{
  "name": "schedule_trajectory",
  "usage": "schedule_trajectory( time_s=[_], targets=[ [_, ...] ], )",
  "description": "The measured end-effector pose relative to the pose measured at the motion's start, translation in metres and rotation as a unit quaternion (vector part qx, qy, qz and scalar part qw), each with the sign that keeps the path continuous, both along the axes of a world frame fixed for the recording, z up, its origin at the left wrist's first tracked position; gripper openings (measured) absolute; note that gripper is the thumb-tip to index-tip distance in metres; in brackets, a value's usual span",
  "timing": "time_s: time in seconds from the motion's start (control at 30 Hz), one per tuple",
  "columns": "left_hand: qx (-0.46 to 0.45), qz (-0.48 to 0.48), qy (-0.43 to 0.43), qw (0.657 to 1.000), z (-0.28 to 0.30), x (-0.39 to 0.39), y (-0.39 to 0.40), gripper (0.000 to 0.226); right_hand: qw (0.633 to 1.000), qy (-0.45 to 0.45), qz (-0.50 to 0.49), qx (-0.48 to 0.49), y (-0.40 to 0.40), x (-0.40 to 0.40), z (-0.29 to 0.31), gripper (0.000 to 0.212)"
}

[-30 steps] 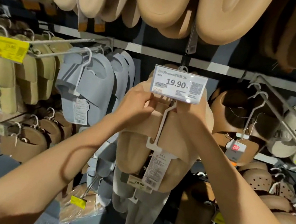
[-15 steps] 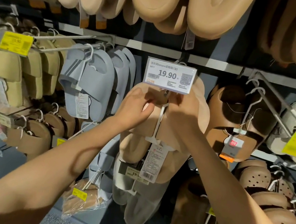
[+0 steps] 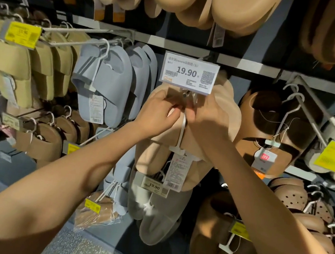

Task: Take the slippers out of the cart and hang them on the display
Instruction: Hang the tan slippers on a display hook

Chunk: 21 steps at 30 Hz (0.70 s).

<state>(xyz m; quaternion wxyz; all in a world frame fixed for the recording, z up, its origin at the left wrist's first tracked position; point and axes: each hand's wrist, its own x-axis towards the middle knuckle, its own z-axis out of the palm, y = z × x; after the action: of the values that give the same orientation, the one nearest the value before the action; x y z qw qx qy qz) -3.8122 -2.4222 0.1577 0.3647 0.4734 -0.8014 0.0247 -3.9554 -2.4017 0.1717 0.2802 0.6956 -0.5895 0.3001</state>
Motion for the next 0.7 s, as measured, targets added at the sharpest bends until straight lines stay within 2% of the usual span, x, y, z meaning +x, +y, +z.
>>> schedule_trajectory(
  time_s=[0.1,0.2,0.3,0.37,0.47,0.6,0.7],
  targets=[
    [-0.024,0.035,-0.039,0.998,-0.006,-0.005,0.006,0.027,0.999,0.039,-0.011,0.016,0.01,-0.003,-0.005,0.025],
    [-0.061,0.081,-0.05,0.994,-0.021,-0.001,0.012,0.032,0.998,0.056,-0.001,-0.035,0.025,-0.006,-0.021,0.031],
    [-0.04,0.078,-0.042,0.995,-0.035,0.019,0.016,0.039,0.996,0.056,0.038,-0.052,0.043,0.006,-0.039,0.02],
    [-0.012,0.071,-0.05,0.996,-0.038,0.036,0.022,0.048,0.993,0.032,0.111,0.008,0.049,0.028,-0.044,0.019],
    [0.054,0.098,-0.099,0.989,-0.036,0.076,0.04,0.052,0.964,0.016,0.241,0.112,0.047,0.077,-0.038,0.017],
    [0.15,0.224,-0.087,0.959,-0.045,0.163,0.084,0.03,0.936,0.053,0.268,0.221,0.047,0.153,-0.026,0.028],
    [0.209,0.321,-0.082,0.92,-0.056,0.241,0.141,0.026,0.907,0.061,0.342,0.239,0.064,0.218,-0.029,0.026]
  ],
)
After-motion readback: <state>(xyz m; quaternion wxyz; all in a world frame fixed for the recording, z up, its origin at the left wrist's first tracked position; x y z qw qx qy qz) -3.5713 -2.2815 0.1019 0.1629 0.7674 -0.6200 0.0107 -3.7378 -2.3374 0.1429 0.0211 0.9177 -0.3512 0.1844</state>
